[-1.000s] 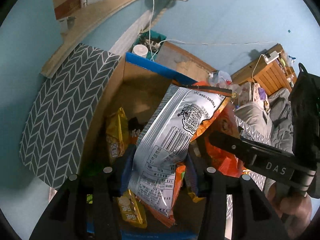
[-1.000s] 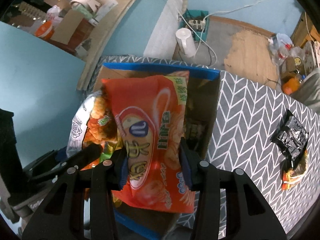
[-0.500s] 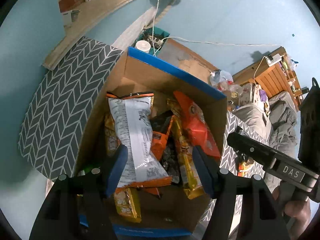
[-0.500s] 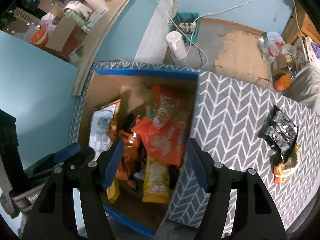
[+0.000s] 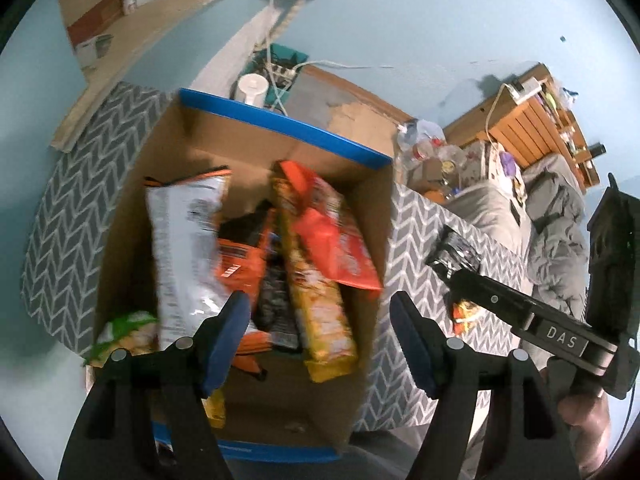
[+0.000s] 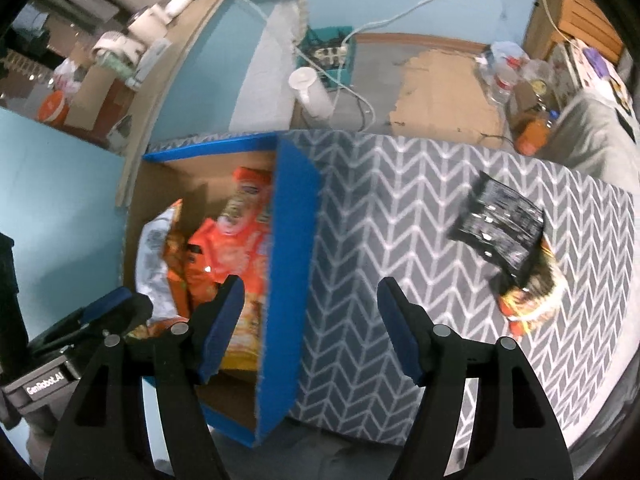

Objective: Organize snacks
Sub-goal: 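Move both grippers toward the black bag and the banded orange bag, then grasp the black bag with the left gripper while the right grasps the blue-banded orange bag, then carry the black bag and banded orange bag over the box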

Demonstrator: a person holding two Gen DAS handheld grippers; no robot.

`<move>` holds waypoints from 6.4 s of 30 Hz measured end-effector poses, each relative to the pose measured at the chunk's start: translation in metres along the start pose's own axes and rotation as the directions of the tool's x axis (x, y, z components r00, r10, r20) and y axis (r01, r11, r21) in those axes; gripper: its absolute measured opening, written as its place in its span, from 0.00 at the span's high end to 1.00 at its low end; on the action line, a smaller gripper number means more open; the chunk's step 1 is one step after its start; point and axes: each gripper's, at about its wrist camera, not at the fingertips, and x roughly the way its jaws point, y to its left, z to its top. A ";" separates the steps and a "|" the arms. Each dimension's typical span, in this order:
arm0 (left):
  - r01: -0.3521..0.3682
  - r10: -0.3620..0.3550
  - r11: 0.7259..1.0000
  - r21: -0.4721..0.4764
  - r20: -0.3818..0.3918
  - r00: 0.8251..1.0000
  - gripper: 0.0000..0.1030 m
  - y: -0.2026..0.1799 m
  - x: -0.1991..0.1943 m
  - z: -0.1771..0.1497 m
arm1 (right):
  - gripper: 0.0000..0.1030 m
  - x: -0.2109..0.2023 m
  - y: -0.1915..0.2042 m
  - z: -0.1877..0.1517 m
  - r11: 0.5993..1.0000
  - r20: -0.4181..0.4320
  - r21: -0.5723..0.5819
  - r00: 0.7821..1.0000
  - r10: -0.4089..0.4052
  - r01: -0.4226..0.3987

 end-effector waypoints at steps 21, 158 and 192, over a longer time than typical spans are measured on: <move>0.063 -0.042 0.975 0.214 -0.105 0.994 0.25 -0.124 0.047 -0.008 | 0.30 -0.039 -0.146 -0.047 0.958 0.024 0.274 0.995 -0.093 0.083; -0.025 0.055 0.950 0.310 -0.087 0.995 0.37 -0.179 0.089 0.021 | 0.61 -0.063 -0.134 -0.008 0.992 0.021 -0.033 0.993 -0.119 0.119; -0.099 0.098 0.993 0.066 0.024 0.995 0.37 0.014 -0.017 0.032 | 0.61 -0.008 0.057 0.021 0.966 -0.035 -0.255 0.999 0.041 -0.048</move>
